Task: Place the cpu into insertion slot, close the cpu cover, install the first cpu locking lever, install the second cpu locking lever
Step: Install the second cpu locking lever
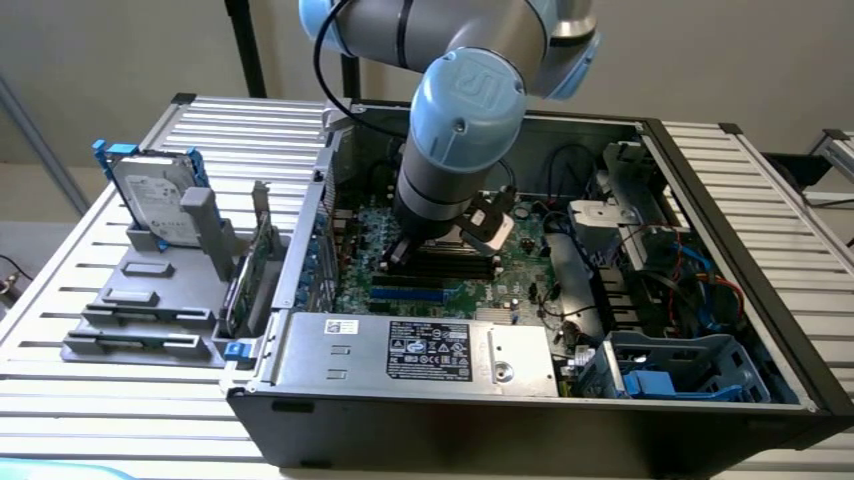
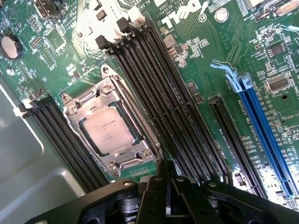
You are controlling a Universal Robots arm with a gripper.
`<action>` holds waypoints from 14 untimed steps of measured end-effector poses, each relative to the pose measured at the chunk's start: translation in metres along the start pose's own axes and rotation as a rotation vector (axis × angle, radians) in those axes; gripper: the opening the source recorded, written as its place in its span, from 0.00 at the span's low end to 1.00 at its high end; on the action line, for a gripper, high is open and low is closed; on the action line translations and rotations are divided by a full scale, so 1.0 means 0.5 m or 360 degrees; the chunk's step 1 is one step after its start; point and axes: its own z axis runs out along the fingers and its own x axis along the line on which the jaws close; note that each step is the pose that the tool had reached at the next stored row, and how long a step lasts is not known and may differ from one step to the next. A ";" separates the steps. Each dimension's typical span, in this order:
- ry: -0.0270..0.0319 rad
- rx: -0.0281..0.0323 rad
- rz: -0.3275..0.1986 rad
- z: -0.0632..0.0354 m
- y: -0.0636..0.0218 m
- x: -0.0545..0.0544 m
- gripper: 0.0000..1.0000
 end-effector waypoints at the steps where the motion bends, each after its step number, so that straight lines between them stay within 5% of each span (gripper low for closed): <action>1: 0.00004 0.00000 0.0000 0.001 0.000 0.000 0.11; 8: -0.00043 -0.00018 0.0000 0.003 -0.001 0.002 0.11; 14: -0.00326 -0.00205 0.0003 -0.001 -0.002 0.003 0.11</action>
